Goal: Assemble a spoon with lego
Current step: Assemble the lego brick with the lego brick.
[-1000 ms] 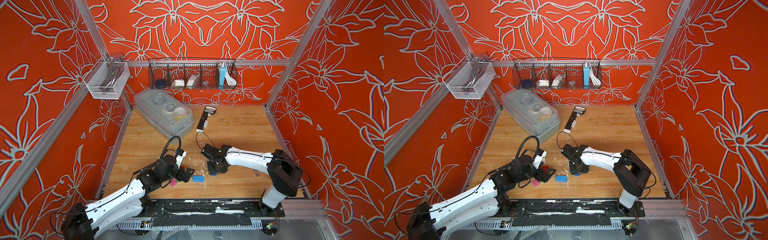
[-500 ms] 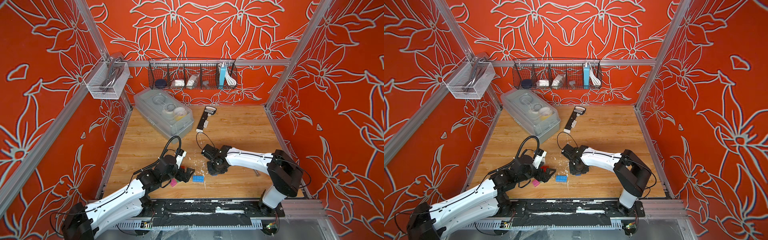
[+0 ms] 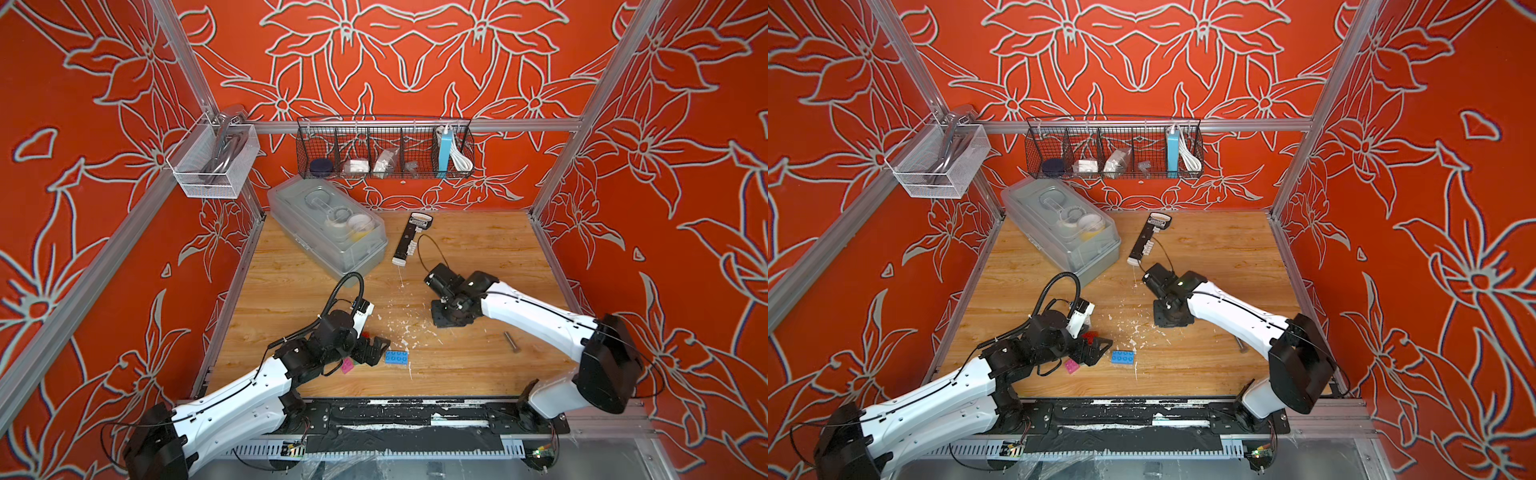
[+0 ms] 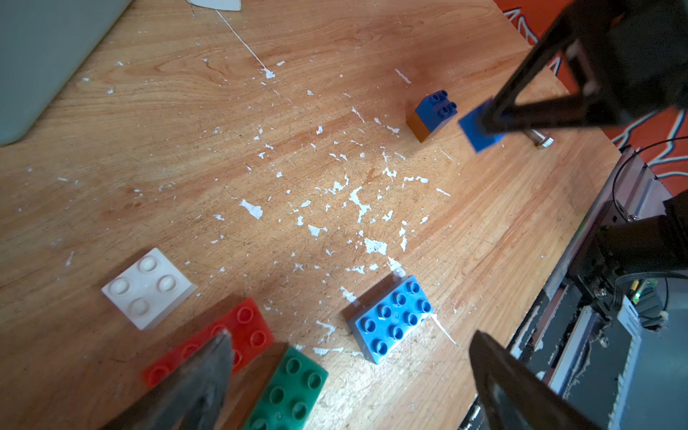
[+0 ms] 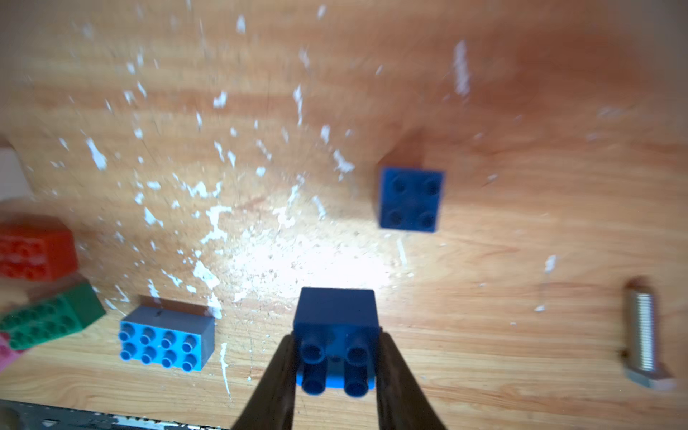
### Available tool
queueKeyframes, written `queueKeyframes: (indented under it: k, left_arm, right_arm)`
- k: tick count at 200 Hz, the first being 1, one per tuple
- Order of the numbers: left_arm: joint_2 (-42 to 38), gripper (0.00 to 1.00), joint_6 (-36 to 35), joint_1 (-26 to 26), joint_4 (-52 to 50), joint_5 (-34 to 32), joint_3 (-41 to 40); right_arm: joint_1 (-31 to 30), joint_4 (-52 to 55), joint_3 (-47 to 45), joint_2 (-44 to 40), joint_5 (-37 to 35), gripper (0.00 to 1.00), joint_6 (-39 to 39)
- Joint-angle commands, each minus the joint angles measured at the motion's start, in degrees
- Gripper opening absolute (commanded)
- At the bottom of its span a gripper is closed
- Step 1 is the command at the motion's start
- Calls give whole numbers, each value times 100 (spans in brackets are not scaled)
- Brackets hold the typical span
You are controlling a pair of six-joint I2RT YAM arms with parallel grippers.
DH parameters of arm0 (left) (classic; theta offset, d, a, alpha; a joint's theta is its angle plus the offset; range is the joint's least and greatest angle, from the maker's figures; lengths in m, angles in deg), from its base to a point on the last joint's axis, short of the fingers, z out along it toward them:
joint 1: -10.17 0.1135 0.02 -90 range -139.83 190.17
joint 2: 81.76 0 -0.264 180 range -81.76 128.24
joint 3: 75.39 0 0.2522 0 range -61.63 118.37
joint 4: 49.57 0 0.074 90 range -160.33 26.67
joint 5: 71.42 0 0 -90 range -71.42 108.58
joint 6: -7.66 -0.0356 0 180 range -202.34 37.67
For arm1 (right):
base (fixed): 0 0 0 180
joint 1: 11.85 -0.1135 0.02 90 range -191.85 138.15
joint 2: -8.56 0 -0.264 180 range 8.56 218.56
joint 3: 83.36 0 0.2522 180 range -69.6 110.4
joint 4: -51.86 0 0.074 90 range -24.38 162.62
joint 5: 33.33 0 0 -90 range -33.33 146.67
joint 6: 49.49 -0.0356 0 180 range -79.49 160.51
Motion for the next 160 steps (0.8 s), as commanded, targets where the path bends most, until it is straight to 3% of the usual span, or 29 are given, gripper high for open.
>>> queueKeyframes:
  k: [1,52,160]
  left_arm:
    - [28,98,-102,-44,95,54,-51]
    - [55,99,-119,-53,112,71,-67]
    - [94,98,-128,-54,103,46,-64]
  right_arm:
    - [431,463,200,1,-220,26,586]
    - [796,427,554,520,-12,26,1071]
    - [938,-66,373,1006,237,26,1111]
